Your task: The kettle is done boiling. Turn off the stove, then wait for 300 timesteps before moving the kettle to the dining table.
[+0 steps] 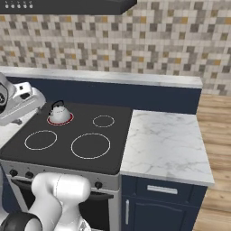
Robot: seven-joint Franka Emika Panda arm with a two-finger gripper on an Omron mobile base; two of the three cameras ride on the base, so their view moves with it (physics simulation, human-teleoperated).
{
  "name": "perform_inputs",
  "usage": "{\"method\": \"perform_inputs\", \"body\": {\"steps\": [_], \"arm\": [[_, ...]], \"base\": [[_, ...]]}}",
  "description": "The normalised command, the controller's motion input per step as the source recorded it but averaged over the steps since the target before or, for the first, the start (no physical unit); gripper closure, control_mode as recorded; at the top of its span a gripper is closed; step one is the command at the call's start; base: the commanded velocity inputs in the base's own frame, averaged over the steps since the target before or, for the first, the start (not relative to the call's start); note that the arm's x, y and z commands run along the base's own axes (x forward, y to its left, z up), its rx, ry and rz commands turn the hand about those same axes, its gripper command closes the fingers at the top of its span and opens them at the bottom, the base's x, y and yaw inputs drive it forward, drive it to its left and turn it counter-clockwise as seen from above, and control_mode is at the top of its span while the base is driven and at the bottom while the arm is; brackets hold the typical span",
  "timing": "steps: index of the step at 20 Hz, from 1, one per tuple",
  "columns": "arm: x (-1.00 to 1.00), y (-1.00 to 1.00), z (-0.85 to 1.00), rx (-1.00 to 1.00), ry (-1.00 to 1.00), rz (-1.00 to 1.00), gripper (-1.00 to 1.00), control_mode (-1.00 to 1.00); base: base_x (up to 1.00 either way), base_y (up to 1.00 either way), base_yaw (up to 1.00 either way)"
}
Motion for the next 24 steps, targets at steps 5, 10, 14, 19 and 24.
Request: {"method": "perform_inputs", "body": {"steps": [5, 10, 14, 19, 24], "arm": [[-0.19, 0.42, -0.08, -0.19, 0.0, 0.13, -1.0, -1.0], [-0.16, 0.15, -0.21, -0.11, 0.0, 0.09, -1.0, -1.0], [-0.11, 0.04, -0.42, -0.1, 0.0, 0.04, -1.0, -1.0], [-0.09, 0.17, -0.52, -0.1, 0.0, 0.01, -1.0, -1.0], [-0.2, 0.19, -0.41, -0.05, -0.05, 0.01, -1.0, -1.0]], "base": [[0.0, 0.0, 0.0], [0.0, 0.0, 0.0], [0.0, 0.0, 0.0], [0.0, 0.0, 0.0], [0.0, 0.0, 0.0]]}}
